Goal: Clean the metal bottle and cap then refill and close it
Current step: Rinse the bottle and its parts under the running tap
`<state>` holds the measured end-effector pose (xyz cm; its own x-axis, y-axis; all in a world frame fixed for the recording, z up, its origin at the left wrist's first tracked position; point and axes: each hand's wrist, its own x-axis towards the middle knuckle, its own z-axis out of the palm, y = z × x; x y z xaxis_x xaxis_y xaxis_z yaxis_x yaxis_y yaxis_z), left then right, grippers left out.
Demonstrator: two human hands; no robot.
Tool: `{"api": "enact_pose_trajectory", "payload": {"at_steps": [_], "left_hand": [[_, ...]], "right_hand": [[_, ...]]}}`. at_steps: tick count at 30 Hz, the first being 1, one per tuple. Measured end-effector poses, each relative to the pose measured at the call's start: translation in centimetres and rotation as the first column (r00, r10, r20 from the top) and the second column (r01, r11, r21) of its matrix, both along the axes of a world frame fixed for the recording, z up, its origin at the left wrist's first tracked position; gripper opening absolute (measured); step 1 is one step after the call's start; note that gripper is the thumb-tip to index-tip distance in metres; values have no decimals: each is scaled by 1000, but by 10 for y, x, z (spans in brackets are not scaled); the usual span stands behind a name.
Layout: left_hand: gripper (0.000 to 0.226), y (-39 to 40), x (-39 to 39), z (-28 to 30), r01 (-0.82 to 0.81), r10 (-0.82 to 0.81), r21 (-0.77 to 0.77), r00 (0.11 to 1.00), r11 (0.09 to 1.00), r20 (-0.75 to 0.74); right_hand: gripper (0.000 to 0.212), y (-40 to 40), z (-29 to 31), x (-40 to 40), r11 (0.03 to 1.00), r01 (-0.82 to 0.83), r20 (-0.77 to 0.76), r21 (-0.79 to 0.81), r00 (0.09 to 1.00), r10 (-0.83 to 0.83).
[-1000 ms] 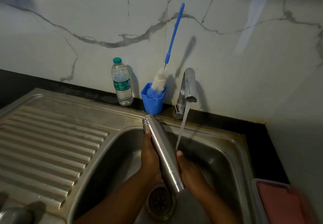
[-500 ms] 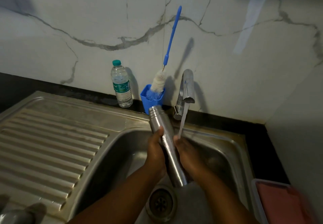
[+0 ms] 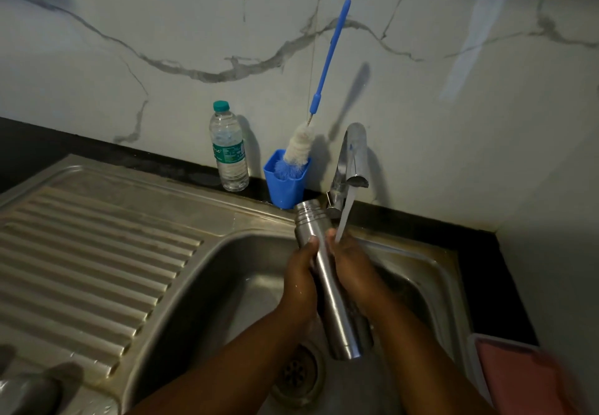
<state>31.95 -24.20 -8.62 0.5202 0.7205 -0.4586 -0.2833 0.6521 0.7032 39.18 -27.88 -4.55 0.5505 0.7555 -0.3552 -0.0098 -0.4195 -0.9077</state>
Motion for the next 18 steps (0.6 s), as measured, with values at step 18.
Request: {"api": "enact_pose_trajectory", "payload": {"at_steps": [18], "left_hand": [[60, -3, 4, -13, -123, 125, 59, 992, 991, -36]], "right_hand": [[37, -4, -13, -9, 994, -99, 140, 55, 986, 90]]}}
